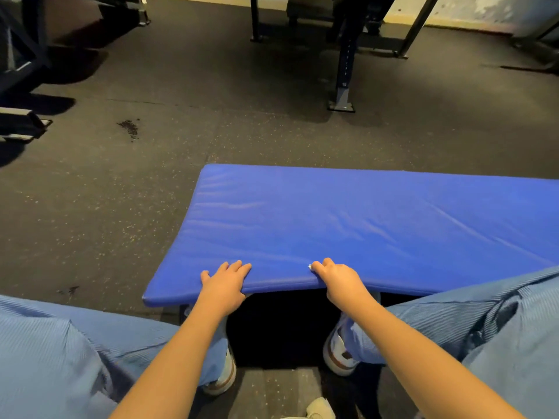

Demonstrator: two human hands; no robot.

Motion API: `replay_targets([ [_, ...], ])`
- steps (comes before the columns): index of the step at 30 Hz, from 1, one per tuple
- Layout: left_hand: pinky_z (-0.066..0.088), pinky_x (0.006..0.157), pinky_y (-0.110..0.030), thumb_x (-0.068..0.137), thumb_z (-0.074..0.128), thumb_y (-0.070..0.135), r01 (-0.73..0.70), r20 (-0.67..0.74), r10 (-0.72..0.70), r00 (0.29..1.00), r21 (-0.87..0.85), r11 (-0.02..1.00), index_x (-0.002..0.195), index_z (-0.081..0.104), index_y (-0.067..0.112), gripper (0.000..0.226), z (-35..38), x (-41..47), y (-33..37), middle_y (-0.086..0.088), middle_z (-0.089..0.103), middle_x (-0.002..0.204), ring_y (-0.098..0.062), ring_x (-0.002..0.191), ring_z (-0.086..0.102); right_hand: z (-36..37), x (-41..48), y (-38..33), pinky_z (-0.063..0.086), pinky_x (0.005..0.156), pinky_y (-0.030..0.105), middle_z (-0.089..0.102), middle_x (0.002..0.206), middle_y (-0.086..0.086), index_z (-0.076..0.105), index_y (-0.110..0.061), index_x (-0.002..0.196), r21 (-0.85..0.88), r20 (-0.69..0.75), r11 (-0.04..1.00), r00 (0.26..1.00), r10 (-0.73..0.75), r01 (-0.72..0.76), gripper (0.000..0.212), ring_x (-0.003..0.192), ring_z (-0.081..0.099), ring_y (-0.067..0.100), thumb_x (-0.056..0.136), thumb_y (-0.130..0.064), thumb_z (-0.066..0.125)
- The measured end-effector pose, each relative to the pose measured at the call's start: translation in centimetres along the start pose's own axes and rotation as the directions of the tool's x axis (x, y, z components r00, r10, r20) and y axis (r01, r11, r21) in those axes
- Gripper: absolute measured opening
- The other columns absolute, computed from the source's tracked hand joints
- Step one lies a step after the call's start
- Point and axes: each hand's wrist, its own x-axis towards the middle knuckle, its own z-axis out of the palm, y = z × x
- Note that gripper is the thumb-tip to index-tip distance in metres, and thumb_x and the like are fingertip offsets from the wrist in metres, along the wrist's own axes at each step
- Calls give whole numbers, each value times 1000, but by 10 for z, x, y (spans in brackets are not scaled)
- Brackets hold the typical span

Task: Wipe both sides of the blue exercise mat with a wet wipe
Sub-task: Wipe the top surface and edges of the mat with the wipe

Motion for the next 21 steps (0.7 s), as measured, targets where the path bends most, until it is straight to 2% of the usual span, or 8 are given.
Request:
replay_targets([
  [2, 21, 110, -58, 97, 51, 31, -28, 1, 28, 1000, 2, 1000, 152, 17, 29, 65, 10, 0, 22, 5, 15, 160, -22, 146, 15, 4, -9, 16, 29, 62, 30, 47, 117, 8, 41, -19, 130, -5, 35, 999, 998, 52, -52, 48, 79, 50, 31, 87, 3, 45],
  [5, 22, 109, -57, 98, 49, 32, -56, 3, 56, 998, 43, 997, 151, 18, 26, 62, 18, 0, 43, 2, 17, 158, -25, 146, 15, 16, -16, 33, 33, 65, 30, 51, 118, 7, 42, -20, 132, 52, 98, 991, 988, 119, -124, 45, 100, 57, 30, 90, -4, 50],
  [10, 30, 100, -54, 97, 51, 39, -77, 49, 69, 996, 196, 978, 149, 19, 23, 63, 31, 5, 47, -2, 22, 154, -30, 139, 24, 42, -30, 22, 42, 78, 32, 49, 123, 7, 43, -20, 136, 186, 241, 965, 961, 139, -186, 53, 116, 42, 28, 85, -13, 56],
  [13, 34, 95, -50, 93, 56, 44, -86, 55, 76, 996, 213, 973, 147, 22, 22, 67, 37, 5, 47, -3, 26, 150, -30, 135, 29, 41, -28, 11, 38, 77, 31, 44, 113, 7, 53, -12, 100, 277, 223, 942, 967, 127, -188, 17, 111, 40, 28, 87, -22, 49],
  [14, 35, 92, -48, 91, 58, 44, -88, 45, 80, 996, 205, 975, 145, 25, 22, 67, 38, 5, 46, -2, 30, 146, -29, 131, 33, 37, -25, 10, 35, 74, 31, 45, 107, 8, 54, -11, 94, 298, 226, 934, 966, 129, -195, 13, 108, 41, 28, 90, -21, 45],
  [16, 36, 87, -44, 86, 63, 44, -85, 21, 83, 996, 185, 979, 138, 32, 23, 64, 37, 6, 45, -1, 38, 137, -26, 123, 39, 31, -20, 12, 30, 68, 30, 48, 88, 7, 54, -13, 92, 298, 193, 923, 963, 190, -242, 16, 99, 45, 29, 96, -21, 41],
  [18, 38, 87, -43, 82, 67, 47, -92, 25, 89, 996, 170, 981, 138, 33, 24, 69, 37, 6, 45, 1, 38, 136, -26, 123, 39, 31, -19, 14, 28, 64, 31, 37, 67, 2, 46, -16, 88, 258, 89, 916, 951, 296, -309, 15, 95, 46, 28, 99, -23, 42],
  [21, 40, 92, -44, 77, 69, 56, -128, 99, 116, 988, 127, 984, 146, 27, 28, 86, 36, 10, 38, 5, 32, 144, -24, 130, 33, 46, -13, 5, 30, 64, 30, 43, 82, 6, 53, -11, 84, 332, 67, 863, 922, 382, -382, 22, 90, 42, 27, 101, -23, 44],
])
